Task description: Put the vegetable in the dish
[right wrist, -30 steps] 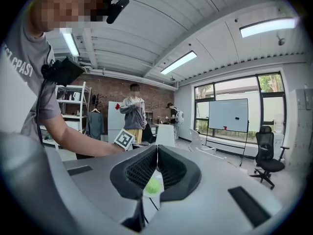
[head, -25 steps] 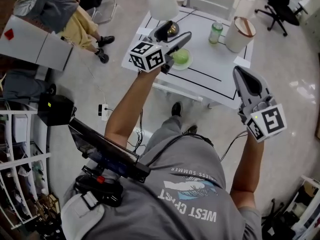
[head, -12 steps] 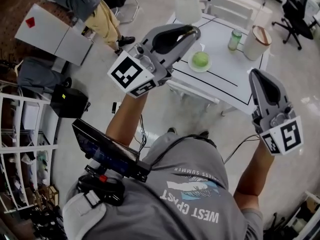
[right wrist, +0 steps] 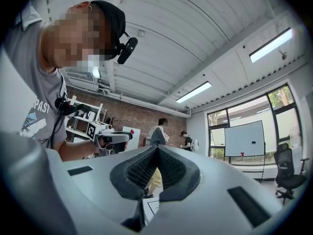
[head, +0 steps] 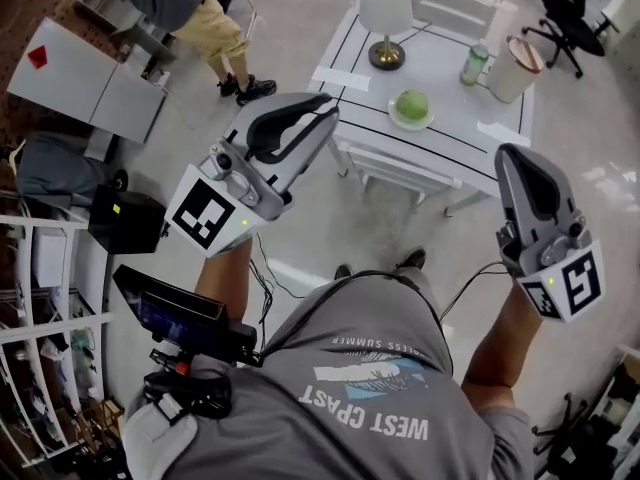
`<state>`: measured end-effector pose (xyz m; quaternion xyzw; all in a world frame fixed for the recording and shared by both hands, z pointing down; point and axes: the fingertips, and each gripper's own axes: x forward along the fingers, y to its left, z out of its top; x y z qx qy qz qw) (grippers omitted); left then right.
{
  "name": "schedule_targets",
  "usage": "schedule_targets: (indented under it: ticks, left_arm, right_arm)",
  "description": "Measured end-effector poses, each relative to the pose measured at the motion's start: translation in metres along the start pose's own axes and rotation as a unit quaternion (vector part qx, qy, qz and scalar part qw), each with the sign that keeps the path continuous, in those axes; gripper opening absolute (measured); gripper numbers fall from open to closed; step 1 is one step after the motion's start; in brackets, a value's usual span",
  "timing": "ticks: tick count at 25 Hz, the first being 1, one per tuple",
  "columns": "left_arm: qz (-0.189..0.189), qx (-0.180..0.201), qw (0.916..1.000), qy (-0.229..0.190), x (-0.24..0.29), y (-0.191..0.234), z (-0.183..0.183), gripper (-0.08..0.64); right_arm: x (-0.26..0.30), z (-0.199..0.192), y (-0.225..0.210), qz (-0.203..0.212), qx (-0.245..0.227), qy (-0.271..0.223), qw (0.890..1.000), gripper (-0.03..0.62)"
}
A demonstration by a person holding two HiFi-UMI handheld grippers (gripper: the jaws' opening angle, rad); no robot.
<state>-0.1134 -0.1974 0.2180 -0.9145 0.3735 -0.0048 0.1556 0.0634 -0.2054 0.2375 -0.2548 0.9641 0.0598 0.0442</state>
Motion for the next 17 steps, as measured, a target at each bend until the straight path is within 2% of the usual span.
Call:
schedule_targets:
  ticks: [4, 8, 13, 17]
  left_arm:
    - [0.01, -0.025, 0.9996, -0.01, -0.057, 0.013, -0.001, 0.052]
    - [0.006, -0.037, 0.9991, -0.017, -0.089, 0.014, -0.002, 0.053]
    - [-0.009, -0.05, 0.9984, -0.024, -0.097, 0.009, -0.007, 0.052]
    - [-0.03, -0.056, 0.9976, -0.029, -0.092, 0.001, -0.011, 0.052]
  right_arm:
    - [0.014, 0.008, 0.048, -0.009, -0.012, 0.002, 1.0, 0.008]
    - [0.018, 0.012, 0.081, -0.022, -0.018, 0.006, 1.0, 0.008]
    - [0.02, 0.02, 0.101, -0.031, -0.009, 0.003, 0.999, 0.008]
    - [0.012, 0.012, 0.101, -0.048, -0.028, 0.023, 0.998, 0.008]
